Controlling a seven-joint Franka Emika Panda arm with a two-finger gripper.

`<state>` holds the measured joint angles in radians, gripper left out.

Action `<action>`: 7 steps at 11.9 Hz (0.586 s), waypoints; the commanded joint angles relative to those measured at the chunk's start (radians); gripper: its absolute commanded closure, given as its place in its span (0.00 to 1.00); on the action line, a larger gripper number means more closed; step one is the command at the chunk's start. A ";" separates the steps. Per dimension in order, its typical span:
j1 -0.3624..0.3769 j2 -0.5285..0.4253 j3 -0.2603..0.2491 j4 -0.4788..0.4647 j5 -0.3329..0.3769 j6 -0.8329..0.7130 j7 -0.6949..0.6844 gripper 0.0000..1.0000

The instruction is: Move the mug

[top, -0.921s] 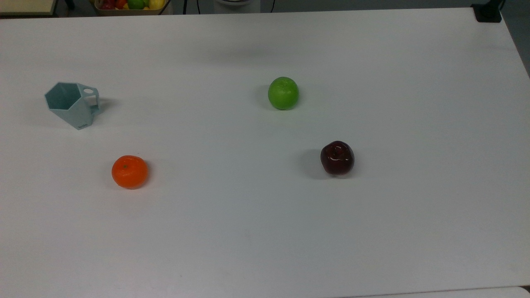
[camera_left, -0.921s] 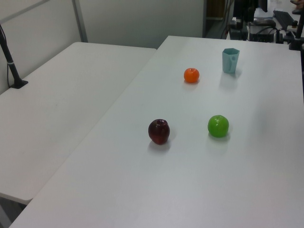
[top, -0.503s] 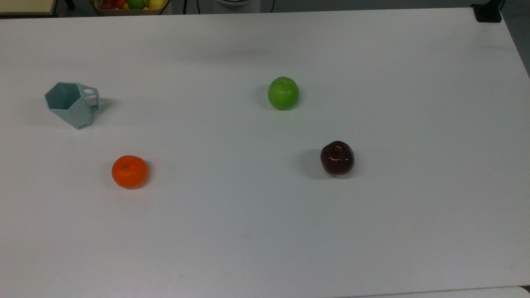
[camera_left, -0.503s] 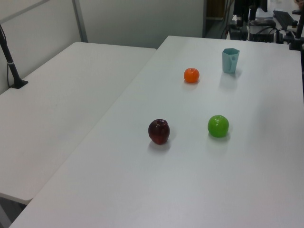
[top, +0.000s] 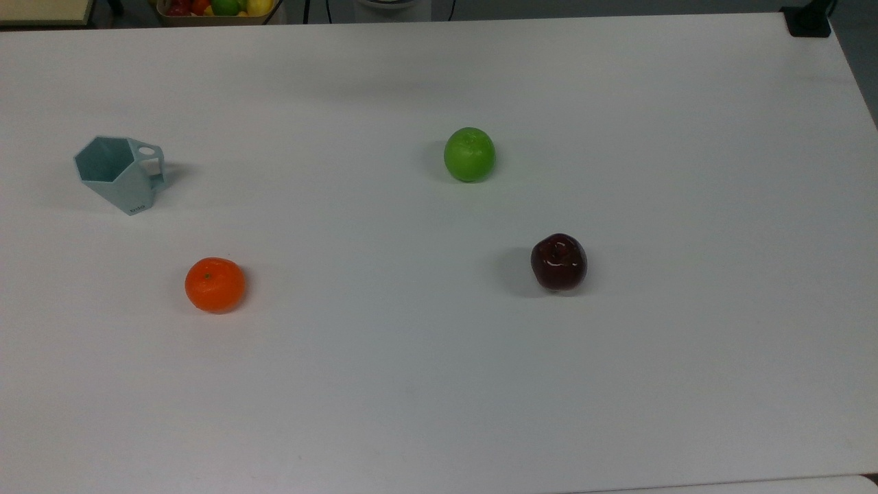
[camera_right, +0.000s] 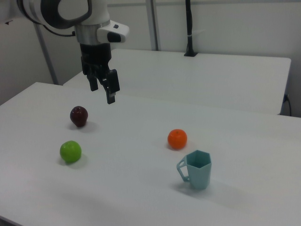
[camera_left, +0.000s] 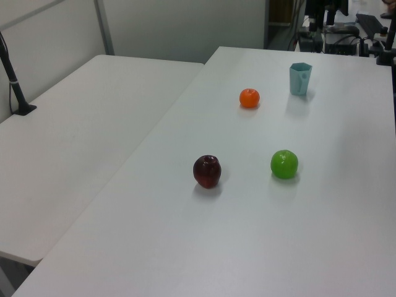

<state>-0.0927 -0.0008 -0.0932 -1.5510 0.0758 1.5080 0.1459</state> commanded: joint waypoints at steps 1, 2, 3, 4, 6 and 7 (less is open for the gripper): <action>-0.013 0.005 -0.003 0.003 0.015 0.038 0.061 0.00; -0.036 0.022 -0.003 0.008 0.013 0.076 0.102 0.00; -0.045 0.053 -0.005 0.008 0.006 0.118 0.136 0.00; -0.067 0.074 -0.008 0.002 0.002 0.176 0.150 0.00; -0.097 0.129 -0.014 -0.017 -0.005 0.245 0.174 0.00; -0.117 0.154 -0.020 -0.023 -0.005 0.280 0.225 0.00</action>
<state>-0.1862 0.1093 -0.0988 -1.5587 0.0747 1.7187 0.2857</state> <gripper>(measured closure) 0.000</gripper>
